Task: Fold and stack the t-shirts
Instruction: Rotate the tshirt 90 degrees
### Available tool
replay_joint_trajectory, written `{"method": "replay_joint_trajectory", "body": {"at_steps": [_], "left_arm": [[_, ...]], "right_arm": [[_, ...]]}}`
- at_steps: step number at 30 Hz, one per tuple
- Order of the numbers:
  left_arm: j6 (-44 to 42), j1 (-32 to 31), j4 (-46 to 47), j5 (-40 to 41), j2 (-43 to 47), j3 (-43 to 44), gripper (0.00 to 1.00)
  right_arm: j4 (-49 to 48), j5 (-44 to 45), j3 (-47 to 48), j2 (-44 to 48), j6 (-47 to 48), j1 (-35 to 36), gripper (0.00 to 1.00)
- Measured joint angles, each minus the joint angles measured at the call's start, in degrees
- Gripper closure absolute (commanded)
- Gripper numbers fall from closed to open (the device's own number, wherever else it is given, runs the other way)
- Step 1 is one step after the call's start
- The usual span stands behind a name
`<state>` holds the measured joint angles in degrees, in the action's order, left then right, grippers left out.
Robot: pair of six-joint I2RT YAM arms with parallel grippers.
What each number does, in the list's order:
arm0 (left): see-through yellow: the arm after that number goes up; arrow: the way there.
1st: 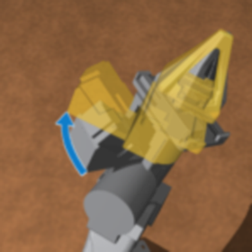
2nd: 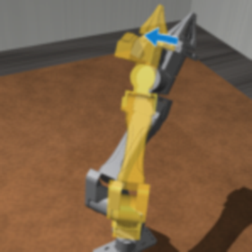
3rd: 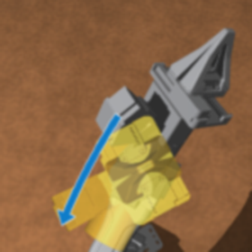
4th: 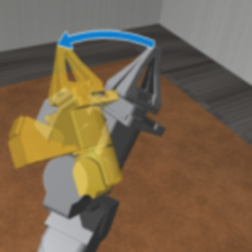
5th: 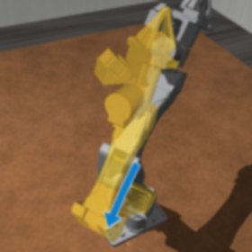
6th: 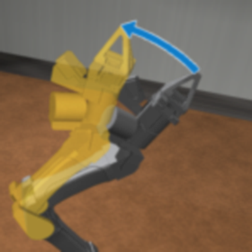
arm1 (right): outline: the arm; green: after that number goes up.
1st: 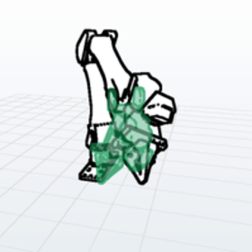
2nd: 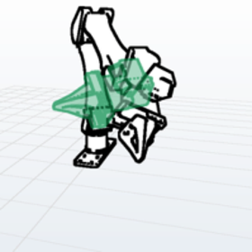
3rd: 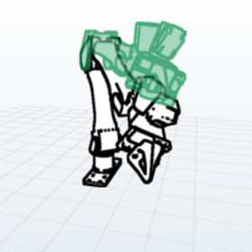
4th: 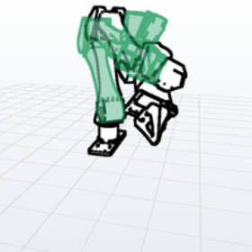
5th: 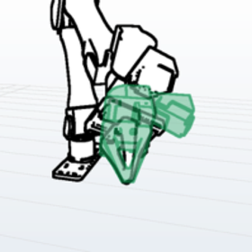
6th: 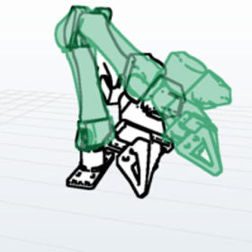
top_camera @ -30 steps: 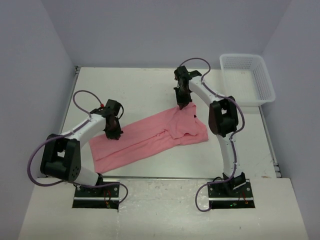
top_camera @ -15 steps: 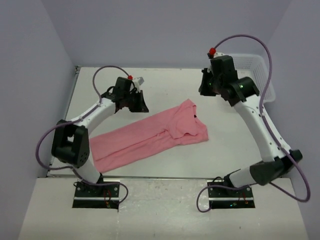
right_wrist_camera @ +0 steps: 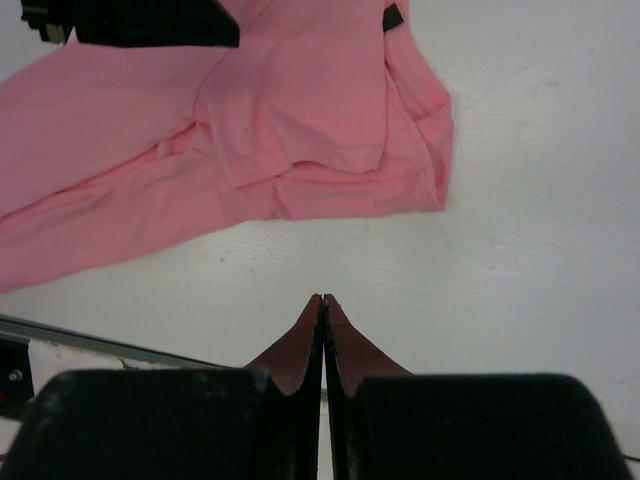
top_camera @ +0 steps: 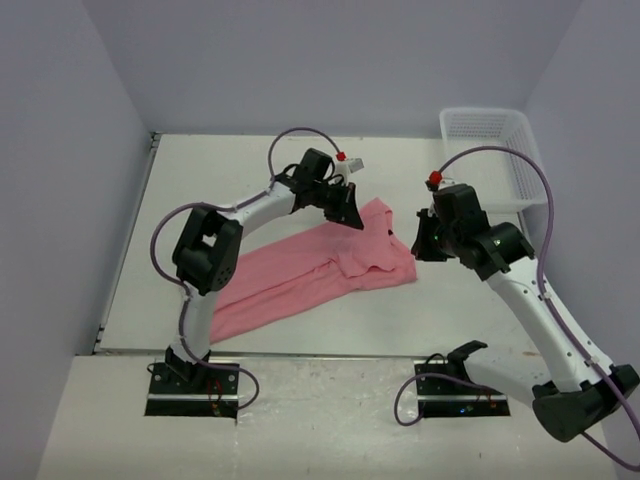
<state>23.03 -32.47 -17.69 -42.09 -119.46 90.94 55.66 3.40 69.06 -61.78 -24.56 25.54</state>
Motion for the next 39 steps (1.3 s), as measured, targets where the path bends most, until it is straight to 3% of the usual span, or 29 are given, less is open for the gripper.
{"method": "replay_joint_trajectory", "body": {"at_steps": [6, 12, 22, 27, 30, 39], "left_arm": [[-1.11, -3.34, -2.6, -0.04, -10.88, 12.59, 1.0], [-1.14, -3.93, -8.46, 1.77, -19.61, 16.31, 1.0], [-4.2, -3.98, -20.9, 11.21, -26.47, 33.79, 1.0], [-4.7, -2.36, -21.86, 12.11, -29.35, 38.95, 1.0], [-4.7, 0.0, -21.73, 11.82, -29.7, 39.54, 1.0], [-6.8, 12.7, -21.79, 12.72, -29.9, 40.85, 1.0]], "right_arm": [[0.74, -0.35, -2.8, 5.68, -0.79, 0.07, 1.0], [0.79, -0.17, -3.41, 9.44, -0.94, 0.07, 1.0], [0.42, -2.97, -6.78, 10.38, -1.38, 0.2, 1.0], [-1.42, -6.49, -9.75, 9.64, -2.16, 2.6, 1.0], [-2.58, -6.99, -10.73, 5.88, -2.51, 6.6, 1.0], [-11.06, -7.67, -7.58, -18.62, -2.89, 16.26, 1.0]]}}
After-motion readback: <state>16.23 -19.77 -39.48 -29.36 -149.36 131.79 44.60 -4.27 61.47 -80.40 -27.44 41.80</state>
